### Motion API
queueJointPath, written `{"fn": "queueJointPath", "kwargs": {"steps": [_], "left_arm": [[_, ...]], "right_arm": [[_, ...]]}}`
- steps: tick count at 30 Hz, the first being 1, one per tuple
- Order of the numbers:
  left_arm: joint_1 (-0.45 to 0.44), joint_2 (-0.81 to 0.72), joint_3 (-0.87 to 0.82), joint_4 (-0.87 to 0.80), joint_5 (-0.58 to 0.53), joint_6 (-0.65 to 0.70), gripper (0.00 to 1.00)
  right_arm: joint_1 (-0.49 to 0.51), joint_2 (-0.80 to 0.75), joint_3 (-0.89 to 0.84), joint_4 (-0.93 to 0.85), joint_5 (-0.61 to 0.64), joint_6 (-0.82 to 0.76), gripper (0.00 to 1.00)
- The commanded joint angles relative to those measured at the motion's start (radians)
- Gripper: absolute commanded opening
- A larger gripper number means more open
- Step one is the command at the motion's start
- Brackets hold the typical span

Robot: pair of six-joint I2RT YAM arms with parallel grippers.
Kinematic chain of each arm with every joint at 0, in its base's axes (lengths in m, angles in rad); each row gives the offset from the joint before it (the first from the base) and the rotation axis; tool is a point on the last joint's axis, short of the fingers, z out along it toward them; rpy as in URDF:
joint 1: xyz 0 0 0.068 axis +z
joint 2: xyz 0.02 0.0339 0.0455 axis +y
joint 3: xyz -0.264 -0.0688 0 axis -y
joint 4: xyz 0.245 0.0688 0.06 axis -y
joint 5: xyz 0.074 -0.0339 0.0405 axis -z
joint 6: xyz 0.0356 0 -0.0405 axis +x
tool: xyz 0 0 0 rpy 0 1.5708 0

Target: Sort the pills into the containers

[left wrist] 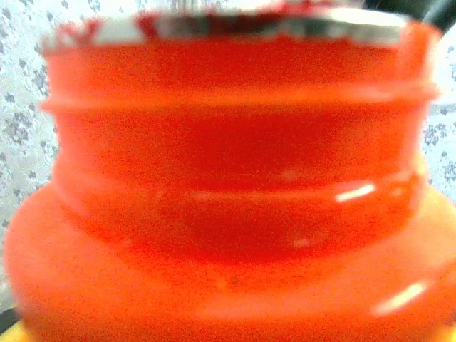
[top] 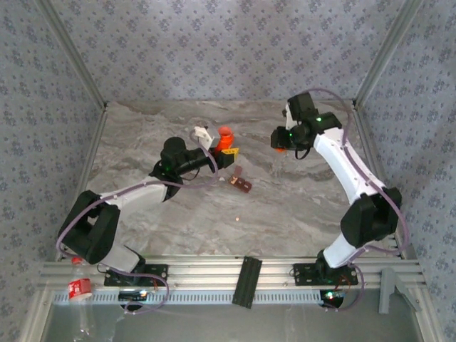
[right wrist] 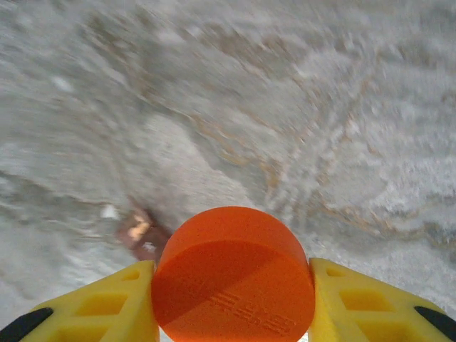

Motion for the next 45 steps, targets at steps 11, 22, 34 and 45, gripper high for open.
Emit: {"fn": "queueJointPath", "kwargs": {"steps": [11,22,34,45], "left_arm": [[0.005,0.074,0.066,-0.02,0.277,-0.007,0.0],[-0.012,0.118,0.182,-0.185,0.399,0.079,0.0],[-0.019,0.145,0.225,-0.24,0.425,0.112,0.0],[-0.019,0.115,0.238,-0.282,0.43,0.146,0.0]], "right_arm": [[0.08,-0.028,0.331,-0.238,-0.267,-0.107,0.37],[0.157,0.076,0.498,-0.351,-0.389,-0.332,0.36],[0.204,0.121,0.568,-0.408,-0.34,-0.411,0.36],[0.218,0.155,0.559,-0.43,-0.319,-0.422,0.36]]}}
